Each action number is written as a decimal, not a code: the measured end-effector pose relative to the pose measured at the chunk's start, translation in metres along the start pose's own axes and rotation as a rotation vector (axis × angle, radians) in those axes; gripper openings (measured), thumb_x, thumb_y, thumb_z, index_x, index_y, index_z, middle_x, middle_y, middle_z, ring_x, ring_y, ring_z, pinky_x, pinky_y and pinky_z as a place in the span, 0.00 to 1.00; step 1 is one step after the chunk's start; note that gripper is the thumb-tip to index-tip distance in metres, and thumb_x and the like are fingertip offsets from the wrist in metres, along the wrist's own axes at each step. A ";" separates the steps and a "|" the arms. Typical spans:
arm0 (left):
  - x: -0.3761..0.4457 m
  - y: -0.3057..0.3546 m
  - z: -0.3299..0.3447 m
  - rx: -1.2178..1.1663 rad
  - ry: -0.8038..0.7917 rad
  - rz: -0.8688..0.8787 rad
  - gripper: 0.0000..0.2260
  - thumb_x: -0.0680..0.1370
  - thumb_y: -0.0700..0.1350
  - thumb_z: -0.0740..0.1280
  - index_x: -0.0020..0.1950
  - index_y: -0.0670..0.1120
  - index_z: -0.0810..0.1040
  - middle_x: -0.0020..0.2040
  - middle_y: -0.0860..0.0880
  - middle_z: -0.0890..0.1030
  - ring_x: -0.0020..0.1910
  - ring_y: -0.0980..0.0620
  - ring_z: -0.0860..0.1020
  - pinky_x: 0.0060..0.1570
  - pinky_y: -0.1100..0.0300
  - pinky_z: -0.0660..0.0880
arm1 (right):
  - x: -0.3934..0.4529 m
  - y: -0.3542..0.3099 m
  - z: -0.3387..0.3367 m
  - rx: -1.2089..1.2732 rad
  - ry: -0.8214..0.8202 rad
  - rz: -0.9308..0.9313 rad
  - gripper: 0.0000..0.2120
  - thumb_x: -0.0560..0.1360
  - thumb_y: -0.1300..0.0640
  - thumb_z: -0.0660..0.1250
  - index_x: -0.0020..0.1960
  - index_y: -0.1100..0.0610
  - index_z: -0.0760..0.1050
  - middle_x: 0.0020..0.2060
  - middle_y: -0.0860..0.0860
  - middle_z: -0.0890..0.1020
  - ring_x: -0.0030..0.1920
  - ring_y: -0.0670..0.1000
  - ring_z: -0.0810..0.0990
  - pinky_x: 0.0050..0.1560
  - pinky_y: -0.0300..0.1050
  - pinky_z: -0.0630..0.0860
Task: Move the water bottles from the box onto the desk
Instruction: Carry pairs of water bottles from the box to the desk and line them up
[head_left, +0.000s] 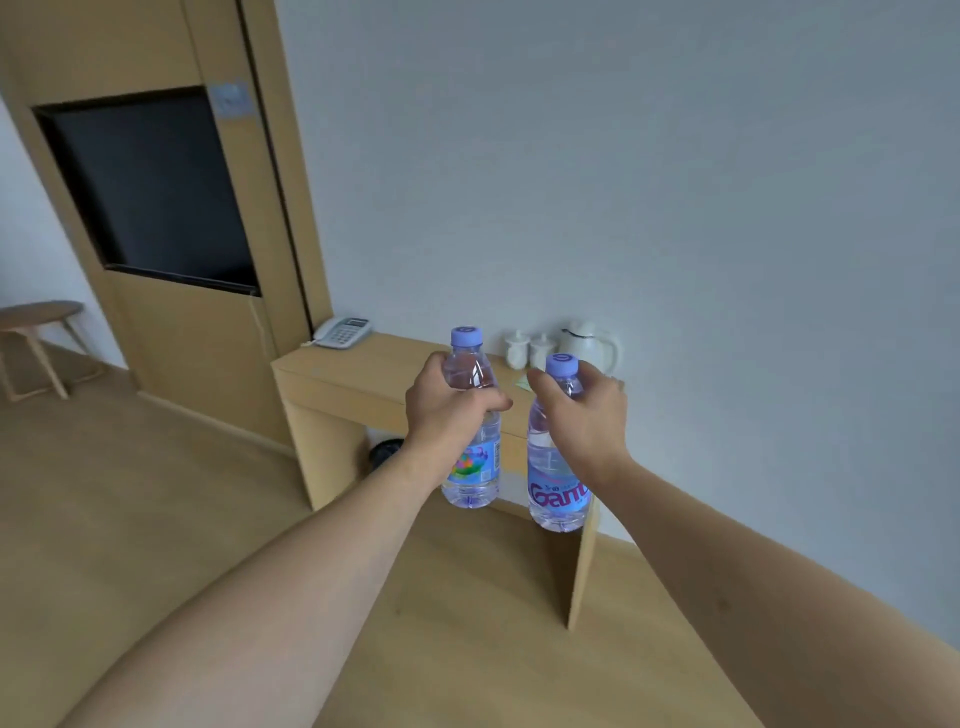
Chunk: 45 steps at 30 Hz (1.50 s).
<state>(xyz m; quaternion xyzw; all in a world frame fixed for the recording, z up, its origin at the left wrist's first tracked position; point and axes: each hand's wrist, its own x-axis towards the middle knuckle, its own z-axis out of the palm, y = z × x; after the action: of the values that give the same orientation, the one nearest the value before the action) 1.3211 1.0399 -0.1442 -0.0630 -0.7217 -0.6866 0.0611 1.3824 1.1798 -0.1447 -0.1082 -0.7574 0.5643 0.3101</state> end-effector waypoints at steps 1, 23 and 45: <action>0.019 -0.005 -0.005 0.005 0.021 -0.003 0.22 0.53 0.47 0.79 0.44 0.52 0.77 0.39 0.55 0.84 0.38 0.53 0.84 0.43 0.52 0.82 | 0.015 0.004 0.015 0.006 -0.013 -0.001 0.12 0.70 0.45 0.68 0.35 0.53 0.76 0.27 0.46 0.82 0.29 0.45 0.77 0.38 0.44 0.74; 0.510 -0.143 -0.115 0.060 0.079 -0.109 0.23 0.55 0.49 0.79 0.47 0.57 0.77 0.42 0.60 0.84 0.39 0.61 0.83 0.44 0.55 0.81 | 0.353 0.103 0.418 -0.006 -0.031 0.124 0.15 0.68 0.39 0.68 0.35 0.51 0.75 0.30 0.47 0.83 0.35 0.51 0.82 0.42 0.50 0.79; 0.919 -0.324 -0.063 0.281 -0.162 -0.308 0.25 0.60 0.38 0.82 0.50 0.52 0.76 0.51 0.51 0.83 0.51 0.50 0.82 0.53 0.54 0.79 | 0.667 0.300 0.646 -0.069 -0.071 0.330 0.18 0.74 0.38 0.69 0.41 0.54 0.75 0.35 0.48 0.81 0.36 0.48 0.79 0.39 0.44 0.72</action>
<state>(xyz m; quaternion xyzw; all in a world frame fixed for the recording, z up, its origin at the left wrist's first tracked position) 0.3601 0.9677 -0.2990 0.0019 -0.8139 -0.5733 -0.0944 0.4209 1.1154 -0.3000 -0.2219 -0.7588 0.5846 0.1824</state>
